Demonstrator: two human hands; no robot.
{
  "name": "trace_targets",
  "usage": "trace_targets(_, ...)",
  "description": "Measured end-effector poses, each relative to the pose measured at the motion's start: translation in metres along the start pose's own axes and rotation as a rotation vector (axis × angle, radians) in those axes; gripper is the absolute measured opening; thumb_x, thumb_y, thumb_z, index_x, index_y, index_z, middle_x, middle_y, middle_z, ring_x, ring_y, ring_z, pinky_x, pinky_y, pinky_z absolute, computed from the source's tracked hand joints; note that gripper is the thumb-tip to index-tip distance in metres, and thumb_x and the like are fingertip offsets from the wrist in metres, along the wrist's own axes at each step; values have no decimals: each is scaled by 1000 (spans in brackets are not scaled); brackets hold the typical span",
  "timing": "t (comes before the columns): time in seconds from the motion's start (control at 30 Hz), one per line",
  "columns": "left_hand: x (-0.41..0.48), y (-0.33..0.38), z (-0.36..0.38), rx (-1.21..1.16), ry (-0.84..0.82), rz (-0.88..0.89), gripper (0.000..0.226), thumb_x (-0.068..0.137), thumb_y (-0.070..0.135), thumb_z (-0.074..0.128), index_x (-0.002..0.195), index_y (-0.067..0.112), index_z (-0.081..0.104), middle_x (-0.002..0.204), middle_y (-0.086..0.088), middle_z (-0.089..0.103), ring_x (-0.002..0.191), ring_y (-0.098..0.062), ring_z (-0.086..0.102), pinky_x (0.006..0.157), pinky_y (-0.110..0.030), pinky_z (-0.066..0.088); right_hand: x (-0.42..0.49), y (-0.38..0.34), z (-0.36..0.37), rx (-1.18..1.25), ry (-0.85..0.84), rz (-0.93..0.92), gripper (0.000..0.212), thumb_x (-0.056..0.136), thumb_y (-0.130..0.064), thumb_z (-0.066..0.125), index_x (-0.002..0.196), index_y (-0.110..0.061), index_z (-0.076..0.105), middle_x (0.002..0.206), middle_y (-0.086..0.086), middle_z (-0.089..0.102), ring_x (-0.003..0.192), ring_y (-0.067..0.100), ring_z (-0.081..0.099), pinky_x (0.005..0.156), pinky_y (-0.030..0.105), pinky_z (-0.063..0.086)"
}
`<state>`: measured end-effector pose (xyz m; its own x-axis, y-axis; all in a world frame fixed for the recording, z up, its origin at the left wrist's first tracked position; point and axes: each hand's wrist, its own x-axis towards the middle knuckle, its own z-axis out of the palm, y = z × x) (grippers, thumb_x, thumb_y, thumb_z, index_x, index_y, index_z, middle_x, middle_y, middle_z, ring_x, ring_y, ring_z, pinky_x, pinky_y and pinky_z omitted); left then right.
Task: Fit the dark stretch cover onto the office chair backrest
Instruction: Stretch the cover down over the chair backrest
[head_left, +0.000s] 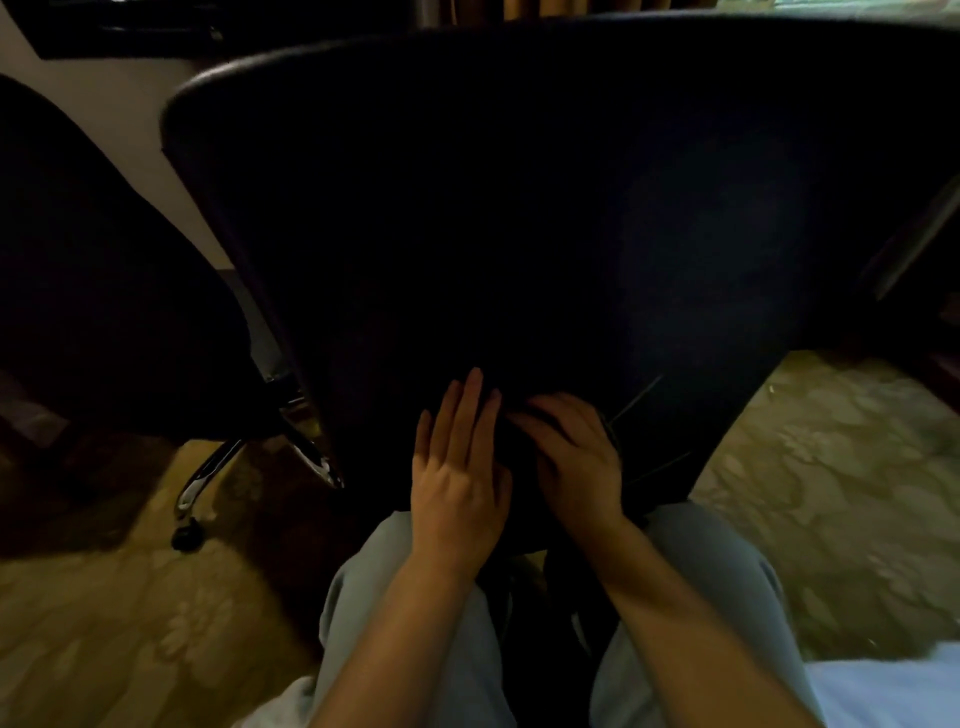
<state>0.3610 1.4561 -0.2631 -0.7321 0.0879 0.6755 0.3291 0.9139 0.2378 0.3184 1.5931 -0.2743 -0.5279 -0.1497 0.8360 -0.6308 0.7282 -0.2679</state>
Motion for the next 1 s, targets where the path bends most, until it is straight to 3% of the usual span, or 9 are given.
trace_targets(0.23, 0, -12, -2, 66, -46, 22, 64, 83, 20, 45, 145, 13, 34, 157, -1, 20, 146, -17, 18, 114, -50, 22, 7, 48, -50, -45, 243, 433, 41, 73, 5, 48, 106, -6, 70, 109, 17, 60, 103, 25, 57, 92, 21, 44)
trace_targets(0.37, 0, -10, -3, 52, -37, 10, 65, 82, 19, 45, 146, 14, 33, 158, -1, 18, 146, -17, 17, 114, -50, 22, 14, 50, -55, -53, 316, 511, 39, 75, 0, 45, 106, -3, 69, 109, 19, 61, 103, 30, 59, 93, 16, 41)
trace_targets(0.5, 0, -7, -2, 45, -19, -23, 65, 82, 19, 47, 145, 14, 32, 158, -1, 19, 146, -18, 18, 114, -50, 23, 14, 19, -29, -37, 245, 337, 34, 77, 3, 52, 103, -9, 72, 110, 3, 56, 102, 22, 53, 99, 10, 32)
trace_targets(0.6, 0, -8, -2, 55, -16, -29, 63, 83, 20, 47, 144, 14, 33, 157, -1, 20, 145, -19, 20, 113, -50, 24, 14, 7, -20, -17, 115, 134, 32, 76, 6, 58, 98, -10, 75, 102, 7, 65, 99, 22, 55, 100, 15, 34)
trace_targets(0.73, 0, -14, -3, 95, -44, 4, 66, 82, 18, 49, 146, 12, 33, 158, -2, 21, 146, -19, 19, 114, -53, 21, 17, 23, -34, -29, 42, 63, 32, 81, -1, 54, 103, -12, 74, 108, 4, 61, 101, 20, 55, 98, 11, 35)
trace_targets(0.9, 1, -20, -4, 114, -44, 38, 68, 81, 15, 53, 146, 11, 33, 158, -4, 21, 146, -19, 20, 115, -54, 19, 16, 64, -67, -75, 264, 392, 41, 73, 11, 54, 110, -1, 67, 109, 23, 58, 103, 24, 52, 96, 6, 33)
trace_targets(0.93, 1, -20, -5, 118, -42, 37, 69, 81, 14, 54, 146, 11, 34, 158, -3, 21, 146, -18, 20, 115, -54, 19, 14, 77, -71, -65, 321, 482, 42, 72, 11, 54, 111, 0, 65, 110, 23, 58, 104, 26, 53, 97, 10, 36)
trace_targets(1.0, 2, -19, -4, 114, -35, 24, 68, 81, 14, 53, 146, 11, 35, 158, -3, 21, 146, -18, 19, 115, -53, 19, 13, 92, -76, 4, 435, 645, 41, 74, 5, 55, 113, -4, 64, 111, 13, 62, 104, 25, 58, 96, 32, 48)
